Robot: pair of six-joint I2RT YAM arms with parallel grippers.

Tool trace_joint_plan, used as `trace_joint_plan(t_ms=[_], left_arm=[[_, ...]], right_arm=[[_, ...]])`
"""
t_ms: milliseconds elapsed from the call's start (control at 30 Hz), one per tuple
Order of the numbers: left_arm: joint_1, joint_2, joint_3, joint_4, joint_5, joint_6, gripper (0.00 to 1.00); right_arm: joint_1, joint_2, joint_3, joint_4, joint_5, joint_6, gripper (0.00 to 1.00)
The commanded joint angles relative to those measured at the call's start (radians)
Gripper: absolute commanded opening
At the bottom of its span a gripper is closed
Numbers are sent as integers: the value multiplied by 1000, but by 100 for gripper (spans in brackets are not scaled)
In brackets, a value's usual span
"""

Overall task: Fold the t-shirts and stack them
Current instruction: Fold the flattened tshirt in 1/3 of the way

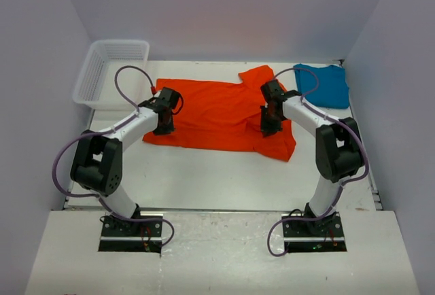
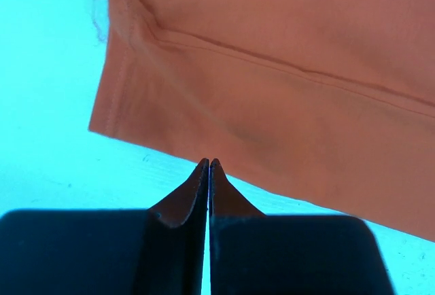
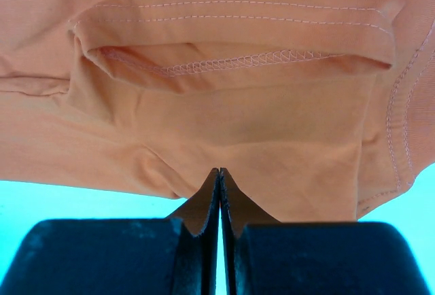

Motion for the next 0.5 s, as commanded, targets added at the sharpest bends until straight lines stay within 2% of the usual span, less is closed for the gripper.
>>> trace_joint_plan(t_ms=[0,133,333,467], left_arm=[[34,10,-9,99,90,39,0],[42,36,29,155,125,56,0],[49,155,99,121,127,59,0],[49,174,60,150,139,55,0]], right_arm=[[3,-22,5,21,1,-12,0],[3,25,53,36,-13,-25,0],[4,105,71,38,-67,11,0],[11,118,51,47,-74,28,0]])
